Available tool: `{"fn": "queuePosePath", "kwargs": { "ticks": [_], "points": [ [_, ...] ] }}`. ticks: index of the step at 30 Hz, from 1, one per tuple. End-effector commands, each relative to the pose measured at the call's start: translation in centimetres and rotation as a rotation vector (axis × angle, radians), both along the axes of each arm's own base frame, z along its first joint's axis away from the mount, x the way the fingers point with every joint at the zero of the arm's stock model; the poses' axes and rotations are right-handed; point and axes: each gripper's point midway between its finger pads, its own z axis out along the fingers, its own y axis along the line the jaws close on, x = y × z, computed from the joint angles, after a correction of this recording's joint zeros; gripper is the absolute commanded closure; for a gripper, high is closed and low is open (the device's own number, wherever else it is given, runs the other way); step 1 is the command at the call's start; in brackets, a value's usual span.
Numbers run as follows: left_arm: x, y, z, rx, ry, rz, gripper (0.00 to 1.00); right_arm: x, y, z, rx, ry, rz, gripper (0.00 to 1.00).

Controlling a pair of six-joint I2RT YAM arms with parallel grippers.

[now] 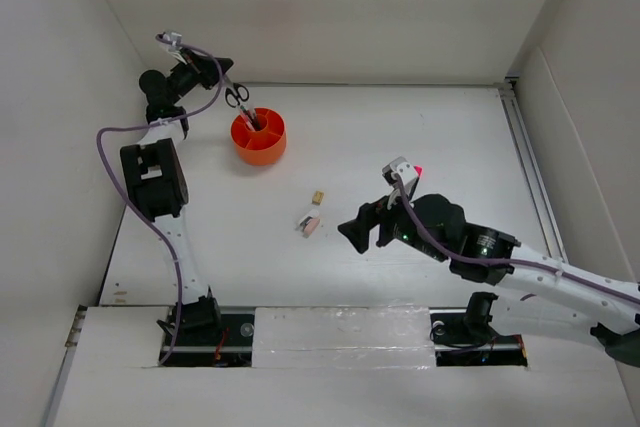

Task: Sort the stationery into containers
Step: Place the scissors in the storage box.

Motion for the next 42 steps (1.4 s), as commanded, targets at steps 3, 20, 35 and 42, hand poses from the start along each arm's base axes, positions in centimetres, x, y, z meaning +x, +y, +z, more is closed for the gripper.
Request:
{"fn": "queuePosePath", "kwargs": {
  "ticks": [3, 20, 35, 42],
  "points": [
    [-0.3, -1.7, 0.6, 0.041, -0.076, -0.011, 1.0, -0.6, -0.2, 1.4, 0.054, -0.012, 0.025, 0.09],
    [-0.1, -2.7, -4.0, 0.025, 0.005, -0.03, 1.0, -1.6, -1.6, 1.3, 0.082, -0.001, 0.028, 0.09],
    [-0.4, -3.8, -5.5, 0.065, 0.033, -0.042, 0.91, -1.5, -2.4, 0.3, 0.059, 0.012, -0.001, 0.09],
    [-1.1, -4.4, -4.4, 0.053, 0.022, -0.045, 0.77, -1.5, -2.8, 0.7, 0.069, 0.004, -0.01, 0.09]
  ]
}}
